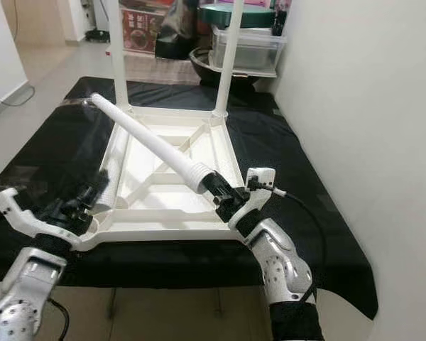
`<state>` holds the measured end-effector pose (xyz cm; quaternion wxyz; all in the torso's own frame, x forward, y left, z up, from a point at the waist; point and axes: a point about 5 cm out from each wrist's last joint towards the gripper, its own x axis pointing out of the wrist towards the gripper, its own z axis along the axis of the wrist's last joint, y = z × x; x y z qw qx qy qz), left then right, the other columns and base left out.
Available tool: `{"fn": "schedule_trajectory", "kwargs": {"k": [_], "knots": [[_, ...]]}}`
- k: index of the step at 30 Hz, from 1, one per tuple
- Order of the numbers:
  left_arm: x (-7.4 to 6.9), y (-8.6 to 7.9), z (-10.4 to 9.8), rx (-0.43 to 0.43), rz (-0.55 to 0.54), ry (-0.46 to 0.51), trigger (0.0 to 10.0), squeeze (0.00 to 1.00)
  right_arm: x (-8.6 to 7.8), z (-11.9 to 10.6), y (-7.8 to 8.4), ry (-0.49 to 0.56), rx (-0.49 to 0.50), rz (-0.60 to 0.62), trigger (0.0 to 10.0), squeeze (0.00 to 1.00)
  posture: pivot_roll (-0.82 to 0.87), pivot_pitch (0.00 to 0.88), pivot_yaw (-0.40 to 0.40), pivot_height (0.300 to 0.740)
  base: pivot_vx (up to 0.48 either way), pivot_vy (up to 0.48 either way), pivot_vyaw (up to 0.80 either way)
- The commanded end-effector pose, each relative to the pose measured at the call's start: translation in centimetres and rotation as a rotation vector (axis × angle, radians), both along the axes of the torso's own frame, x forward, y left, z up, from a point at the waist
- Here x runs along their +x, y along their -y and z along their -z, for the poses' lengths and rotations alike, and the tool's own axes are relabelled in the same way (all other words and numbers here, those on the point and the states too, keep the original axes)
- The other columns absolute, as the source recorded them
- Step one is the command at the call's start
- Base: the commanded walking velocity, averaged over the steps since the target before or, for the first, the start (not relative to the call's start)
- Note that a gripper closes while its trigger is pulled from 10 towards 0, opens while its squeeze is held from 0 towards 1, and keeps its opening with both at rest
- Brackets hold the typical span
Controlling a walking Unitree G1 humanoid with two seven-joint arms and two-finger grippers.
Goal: Building children table
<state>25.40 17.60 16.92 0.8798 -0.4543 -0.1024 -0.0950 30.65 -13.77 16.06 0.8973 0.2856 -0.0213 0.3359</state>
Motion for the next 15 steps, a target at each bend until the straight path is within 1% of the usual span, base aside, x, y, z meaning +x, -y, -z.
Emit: {"fn": "schedule_trajectory", "kwargs": {"k": [1, 2, 3, 4, 6, 9, 11, 13, 15], "knots": [[0.2, 0.9, 1.0, -0.152, 0.025, -0.027, 10.0, 0.00, -0.8, 0.0, -0.4, 0.001, 0.033, -0.091, 0.0, 0.00, 0.09, 0.000, -0.112, 0.740, 0.000, 0.000, 0.00], [0.2, 0.9, 1.0, -0.171, 0.027, -0.024, 10.0, 0.00, -1.1, 0.2, -0.6, -0.002, 0.027, -0.121, 0.0, 0.00, 0.09, 0.000, -0.112, 0.740, 0.000, 0.000, 0.00], [0.3, 0.8, 1.0, -0.195, 0.040, -0.018, 10.0, 0.00, -1.4, 0.4, -0.6, -0.021, 0.045, -0.154, 0.0, 0.00, 0.09, 0.000, -0.110, 0.740, 0.000, 0.000, 0.00], [0.3, 0.8, 1.0, -0.195, 0.040, -0.018, 10.0, 0.00, -1.4, 0.4, -0.6, -0.021, 0.045, -0.154, 0.0, 0.00, 0.09, 0.000, -0.110, 0.740, 0.000, 0.000, 0.00], [0.4, 0.6, 1.1, -0.231, 0.066, -0.014, 10.0, 0.00, -1.9, 0.7, -0.4, -0.047, 0.082, -0.200, 0.0, 0.00, 0.09, 0.000, -0.110, 0.740, 0.000, 0.000, 0.00], [0.4, 0.5, 1.1, -0.250, 0.085, -0.012, 10.0, 0.00, -2.3, 0.8, -0.1, -0.061, 0.098, -0.234, 0.0, 0.00, 0.09, 0.000, -0.110, 0.740, 0.000, 0.000, 0.00], [0.3, 0.3, 1.1, -0.276, 0.117, -0.009, 10.0, 0.00, -3.2, 0.9, 0.1, -0.079, 0.114, -0.302, 0.0, 0.00, 0.08, 0.000, -0.108, 0.740, 0.000, 0.000, 0.00], [0.3, 0.3, 1.0, -0.283, 0.143, -0.004, 10.0, 0.00, -4.3, 1.3, 0.2, -0.097, 0.076, -0.380, 0.0, 0.00, 0.08, 0.000, -0.107, 0.740, 0.000, 0.000, 0.00], [0.3, 0.3, 0.9, -0.296, 0.166, 0.004, 10.0, 0.00, -5.1, 1.6, 0.5, -0.118, 0.066, -0.444, 0.0, 0.00, 0.07, 0.000, -0.108, 0.740, 0.000, 0.000, 0.00]]}}
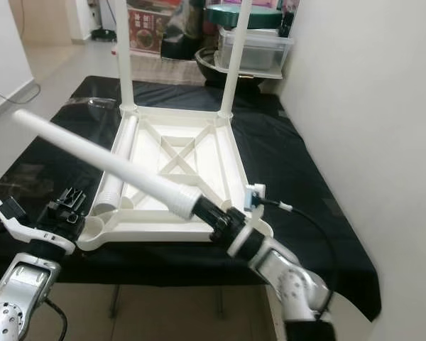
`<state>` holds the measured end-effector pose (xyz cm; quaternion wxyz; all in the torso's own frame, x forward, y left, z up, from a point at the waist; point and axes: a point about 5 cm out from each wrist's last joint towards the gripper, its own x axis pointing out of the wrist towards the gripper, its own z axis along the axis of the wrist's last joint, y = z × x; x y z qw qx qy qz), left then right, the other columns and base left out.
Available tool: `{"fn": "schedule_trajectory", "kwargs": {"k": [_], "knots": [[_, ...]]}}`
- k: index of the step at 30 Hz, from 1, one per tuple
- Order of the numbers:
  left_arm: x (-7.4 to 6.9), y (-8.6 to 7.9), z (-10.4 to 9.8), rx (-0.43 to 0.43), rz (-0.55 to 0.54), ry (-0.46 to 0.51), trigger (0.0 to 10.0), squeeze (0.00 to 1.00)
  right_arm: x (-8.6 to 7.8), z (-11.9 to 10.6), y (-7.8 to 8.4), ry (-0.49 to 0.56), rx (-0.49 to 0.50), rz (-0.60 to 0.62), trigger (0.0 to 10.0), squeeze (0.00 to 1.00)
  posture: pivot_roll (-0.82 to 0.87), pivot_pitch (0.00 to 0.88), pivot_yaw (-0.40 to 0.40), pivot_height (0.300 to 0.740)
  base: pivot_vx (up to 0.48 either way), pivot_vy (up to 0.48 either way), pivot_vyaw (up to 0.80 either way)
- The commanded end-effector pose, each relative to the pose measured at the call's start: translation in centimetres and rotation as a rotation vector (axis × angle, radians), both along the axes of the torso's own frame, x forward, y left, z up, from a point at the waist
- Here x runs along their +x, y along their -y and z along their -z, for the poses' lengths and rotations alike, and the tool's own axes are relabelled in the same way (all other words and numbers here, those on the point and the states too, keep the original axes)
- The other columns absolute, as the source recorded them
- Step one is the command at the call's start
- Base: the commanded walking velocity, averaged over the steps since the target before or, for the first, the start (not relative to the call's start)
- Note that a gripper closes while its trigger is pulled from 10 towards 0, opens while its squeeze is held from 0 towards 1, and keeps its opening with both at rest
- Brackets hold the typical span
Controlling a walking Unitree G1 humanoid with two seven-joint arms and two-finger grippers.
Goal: Building children table
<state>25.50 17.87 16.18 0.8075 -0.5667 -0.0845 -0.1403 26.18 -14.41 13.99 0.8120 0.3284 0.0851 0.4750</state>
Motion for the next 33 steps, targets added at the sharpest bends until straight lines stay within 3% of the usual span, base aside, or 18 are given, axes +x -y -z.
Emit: {"fn": "schedule_trajectory", "kwargs": {"k": [1, 9, 20, 33], "knots": [[0.2, 0.5, 0.2, -0.045, 0.033, 0.002, 10.0, 0.00, -0.6, -0.5, -0.2, 0.017, 0.026, -0.070, 0.0, 0.00, 0.07, 0.000, -0.108, 0.740, 0.000, 0.000, 0.00], [0.4, -0.3, 0.7, -0.074, 0.009, -0.020, 10.0, 0.00, -1.5, 0.4, 0.6, -0.073, 0.036, -0.151, 0.0, 0.00, 0.08, 0.000, -0.121, 0.740, 0.000, 0.000, 0.00], [-0.1, -3.7, 0.6, -0.108, -0.103, -0.007, 10.0, 0.00, -2.0, 1.8, 1.8, -0.156, 0.024, -0.181, 0.0, 0.00, 0.09, 0.000, -0.138, 0.740, 0.000, 0.000, 0.00], [0.1, -3.8, 0.4, -0.131, -0.076, 0.002, 10.0, 0.00, -2.3, 1.8, 2.2, -0.159, 0.015, -0.205, 0.0, 0.00, 0.08, 0.000, -0.127, 0.740, 0.000, 0.000, 0.00]]}}
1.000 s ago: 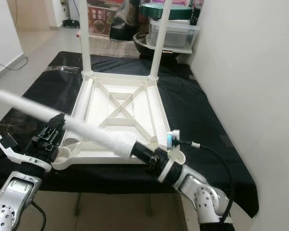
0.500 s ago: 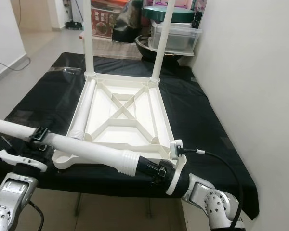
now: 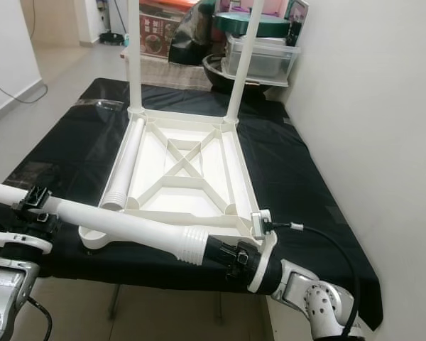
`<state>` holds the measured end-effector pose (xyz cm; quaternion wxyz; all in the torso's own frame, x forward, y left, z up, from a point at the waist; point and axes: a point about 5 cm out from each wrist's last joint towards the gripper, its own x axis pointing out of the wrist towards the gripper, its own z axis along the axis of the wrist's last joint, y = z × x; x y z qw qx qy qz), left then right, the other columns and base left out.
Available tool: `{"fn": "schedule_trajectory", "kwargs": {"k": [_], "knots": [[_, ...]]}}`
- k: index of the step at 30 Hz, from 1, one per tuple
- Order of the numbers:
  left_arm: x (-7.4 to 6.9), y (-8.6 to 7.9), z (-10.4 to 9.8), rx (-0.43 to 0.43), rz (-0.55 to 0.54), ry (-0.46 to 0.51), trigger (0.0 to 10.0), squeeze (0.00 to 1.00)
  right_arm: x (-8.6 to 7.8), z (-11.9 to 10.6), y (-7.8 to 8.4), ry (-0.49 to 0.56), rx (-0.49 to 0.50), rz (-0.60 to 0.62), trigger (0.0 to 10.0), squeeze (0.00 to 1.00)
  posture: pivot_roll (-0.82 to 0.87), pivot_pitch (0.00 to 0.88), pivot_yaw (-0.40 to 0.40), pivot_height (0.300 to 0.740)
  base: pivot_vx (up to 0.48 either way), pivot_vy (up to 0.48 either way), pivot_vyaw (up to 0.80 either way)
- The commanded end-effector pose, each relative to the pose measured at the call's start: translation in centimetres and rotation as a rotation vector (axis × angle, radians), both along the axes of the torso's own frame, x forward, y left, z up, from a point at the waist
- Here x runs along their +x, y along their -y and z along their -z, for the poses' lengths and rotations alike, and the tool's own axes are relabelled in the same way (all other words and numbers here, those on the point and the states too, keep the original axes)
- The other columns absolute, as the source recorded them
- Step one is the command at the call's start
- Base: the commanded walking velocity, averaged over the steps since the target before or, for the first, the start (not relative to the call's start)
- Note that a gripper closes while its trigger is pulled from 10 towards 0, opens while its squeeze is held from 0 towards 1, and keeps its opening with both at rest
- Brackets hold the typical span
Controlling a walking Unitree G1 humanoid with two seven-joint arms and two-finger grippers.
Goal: Building children table
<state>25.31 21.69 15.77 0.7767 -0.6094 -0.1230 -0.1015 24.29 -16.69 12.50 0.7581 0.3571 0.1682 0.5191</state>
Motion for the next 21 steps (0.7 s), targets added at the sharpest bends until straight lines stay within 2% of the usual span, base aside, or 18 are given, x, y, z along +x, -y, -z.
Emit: {"fn": "schedule_trajectory", "kwargs": {"k": [1, 5, 6, 7, 16, 21], "knots": [[0.3, 0.0, 0.0, -0.013, 0.017, -0.005, 10.0, 0.00, -0.4, 0.3, 0.0, -0.016, 0.006, -0.033, 0.0, 0.00, 0.08, 0.000, -0.127, 0.740, 0.000, 0.000, 0.00], [0.3, -0.1, -0.1, -0.014, 0.023, -0.001, 10.0, 0.00, -0.5, 0.2, 0.1, -0.013, 0.004, -0.039, 0.0, 0.00, 0.08, 0.000, -0.126, 0.740, 0.000, 0.000, 0.00], [0.3, 0.0, -0.1, -0.014, 0.032, 0.001, 2.7, 0.00, -0.4, 0.3, 0.0, -0.010, 0.000, -0.044, 0.0, 0.00, 0.08, 0.000, -0.126, 0.740, 0.000, 0.000, 0.00], [0.4, 0.2, -0.2, -0.015, 0.046, 0.005, 0.0, 0.00, -0.4, 0.2, -0.1, -0.007, -0.002, -0.050, 0.0, 0.00, 0.09, 0.000, -0.125, 0.740, 0.000, 0.000, 0.00], [0.4, 0.8, -0.6, -0.018, 0.084, 0.028, 0.0, 0.00, -0.4, 0.2, -0.4, 0.006, -0.008, -0.064, 0.0, 0.00, 0.08, 0.000, -0.123, 0.740, 0.000, 0.000, 0.00], [0.0, 1.2, -1.3, -0.012, 0.112, 0.067, 0.0, 0.00, 0.0, 0.5, 0.0, 0.015, -0.050, -0.008, 0.0, 0.00, 0.08, 0.000, -0.123, 0.740, 0.000, 0.000, 0.00]]}}
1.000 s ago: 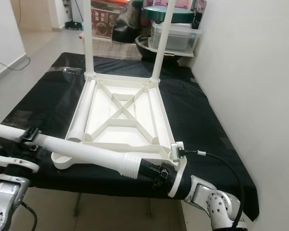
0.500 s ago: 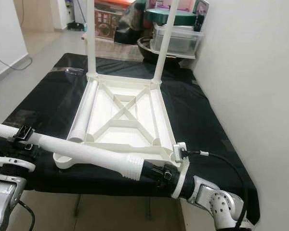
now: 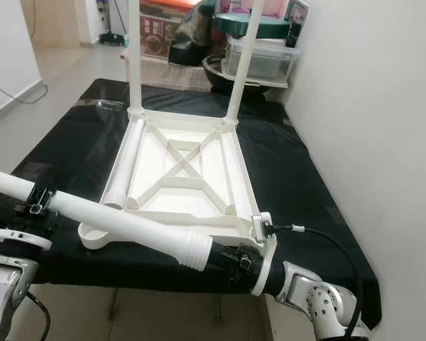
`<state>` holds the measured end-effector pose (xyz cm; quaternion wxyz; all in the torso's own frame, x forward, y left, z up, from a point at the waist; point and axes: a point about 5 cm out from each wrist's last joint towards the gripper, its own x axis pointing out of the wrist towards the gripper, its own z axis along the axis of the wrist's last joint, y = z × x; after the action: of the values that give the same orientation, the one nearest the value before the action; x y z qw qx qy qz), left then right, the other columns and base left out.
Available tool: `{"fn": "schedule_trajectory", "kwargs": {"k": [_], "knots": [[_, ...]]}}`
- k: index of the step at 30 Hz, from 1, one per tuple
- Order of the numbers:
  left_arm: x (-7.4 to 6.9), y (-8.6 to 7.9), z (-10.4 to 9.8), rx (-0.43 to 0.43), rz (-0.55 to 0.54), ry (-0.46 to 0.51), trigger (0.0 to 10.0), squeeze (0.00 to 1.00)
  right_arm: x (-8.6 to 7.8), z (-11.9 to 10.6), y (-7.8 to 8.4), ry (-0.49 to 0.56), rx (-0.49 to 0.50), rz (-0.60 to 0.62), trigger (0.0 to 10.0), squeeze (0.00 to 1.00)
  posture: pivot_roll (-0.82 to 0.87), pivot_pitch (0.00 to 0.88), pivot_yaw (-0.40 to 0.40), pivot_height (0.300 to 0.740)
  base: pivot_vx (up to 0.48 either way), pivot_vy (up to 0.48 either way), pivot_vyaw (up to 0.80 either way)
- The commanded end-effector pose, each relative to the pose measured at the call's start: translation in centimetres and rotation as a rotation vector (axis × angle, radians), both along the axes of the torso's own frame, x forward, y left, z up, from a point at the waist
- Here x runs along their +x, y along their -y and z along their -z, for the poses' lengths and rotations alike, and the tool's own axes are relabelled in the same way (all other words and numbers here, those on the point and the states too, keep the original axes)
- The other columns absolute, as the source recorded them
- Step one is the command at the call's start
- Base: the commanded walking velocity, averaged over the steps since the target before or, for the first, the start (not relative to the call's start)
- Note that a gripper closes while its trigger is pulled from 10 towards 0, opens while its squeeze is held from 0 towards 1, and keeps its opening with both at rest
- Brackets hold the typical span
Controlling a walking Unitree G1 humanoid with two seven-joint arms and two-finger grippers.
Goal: Building children table
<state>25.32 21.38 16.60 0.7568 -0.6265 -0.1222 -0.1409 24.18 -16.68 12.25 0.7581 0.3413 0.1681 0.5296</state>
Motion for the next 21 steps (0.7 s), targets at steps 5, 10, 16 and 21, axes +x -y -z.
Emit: {"fn": "schedule_trajectory", "kwargs": {"k": [5, 10, 16, 21], "knots": [[0.1, 0.9, -0.6, 0.030, 0.031, 0.024, 0.0, 0.00, 1.3, 1.6, 0.2, -0.010, -0.179, 0.114, 10.0, 0.00, 0.08, 0.000, -0.121, 0.740, 0.000, 0.000, 0.00], [0.2, 0.8, -0.9, 0.030, 0.024, 0.032, 0.0, 0.00, 1.5, 2.0, 0.8, -0.055, -0.140, 0.154, 10.0, 1.00, 0.08, 0.000, -0.126, 0.740, 0.000, 0.000, 0.00], [0.0, 0.6, -0.8, 0.027, 0.011, 0.026, 0.0, 0.00, 1.5, 1.9, 2.0, -0.069, -0.097, 0.195, 10.0, 1.00, 0.08, 0.000, -0.126, 0.740, 0.000, 0.000, 0.00], [0.0, 0.5, -0.8, 0.036, 0.007, 0.021, 0.0, 0.00, 1.7, 1.6, 3.8, -0.061, -0.083, 0.265, 10.0, 1.00, 0.08, 0.000, -0.121, 0.740, 0.000, 0.000, 0.00]]}}
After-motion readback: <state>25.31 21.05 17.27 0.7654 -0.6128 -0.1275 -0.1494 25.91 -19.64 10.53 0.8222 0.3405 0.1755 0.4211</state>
